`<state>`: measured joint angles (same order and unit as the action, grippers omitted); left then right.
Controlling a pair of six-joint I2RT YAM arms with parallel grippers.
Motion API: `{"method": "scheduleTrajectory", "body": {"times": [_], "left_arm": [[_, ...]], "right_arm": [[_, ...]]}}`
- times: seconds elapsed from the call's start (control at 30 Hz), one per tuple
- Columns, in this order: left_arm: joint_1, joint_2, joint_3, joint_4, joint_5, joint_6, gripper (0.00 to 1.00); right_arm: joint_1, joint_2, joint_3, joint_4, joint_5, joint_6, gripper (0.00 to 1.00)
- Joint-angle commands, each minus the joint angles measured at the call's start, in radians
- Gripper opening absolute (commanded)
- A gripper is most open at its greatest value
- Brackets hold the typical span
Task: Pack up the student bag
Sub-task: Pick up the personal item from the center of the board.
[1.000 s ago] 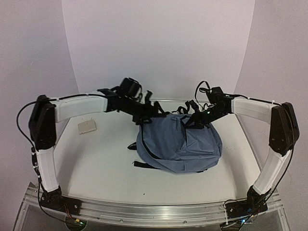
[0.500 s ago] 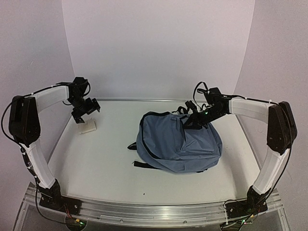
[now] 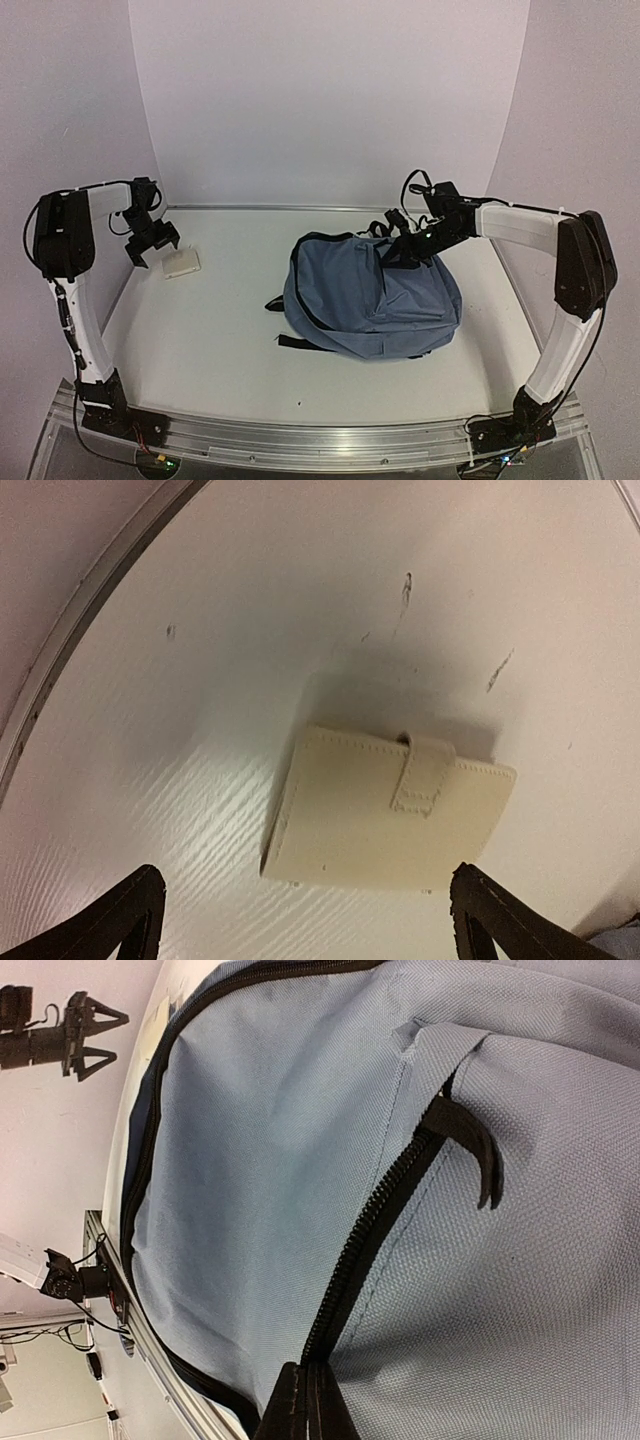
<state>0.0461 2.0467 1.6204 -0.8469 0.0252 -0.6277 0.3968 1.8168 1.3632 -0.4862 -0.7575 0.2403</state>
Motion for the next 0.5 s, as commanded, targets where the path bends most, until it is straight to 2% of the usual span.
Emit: {"method": "scheduleTrajectory", "body": {"times": [0.0, 0.17, 0.47], "left_arm": [[0.017, 0.088, 0.109, 0.01, 0.045, 0.097, 1.0], [-0.002, 0.081, 0.035, 0.091, 0.178, 0.108, 0.96], [-0.202, -0.123, -0.257, 0.182, 0.245, 0.032, 0.78]], "right_arm": [[0.015, -0.013, 0.014, 0.033, -0.003, -0.023, 0.0], [0.015, -0.02, 0.013, 0.025, 0.011, -0.039, 0.0], [0.014, -0.015, 0.033, 0.006, 0.015, -0.068, 0.0]]}}
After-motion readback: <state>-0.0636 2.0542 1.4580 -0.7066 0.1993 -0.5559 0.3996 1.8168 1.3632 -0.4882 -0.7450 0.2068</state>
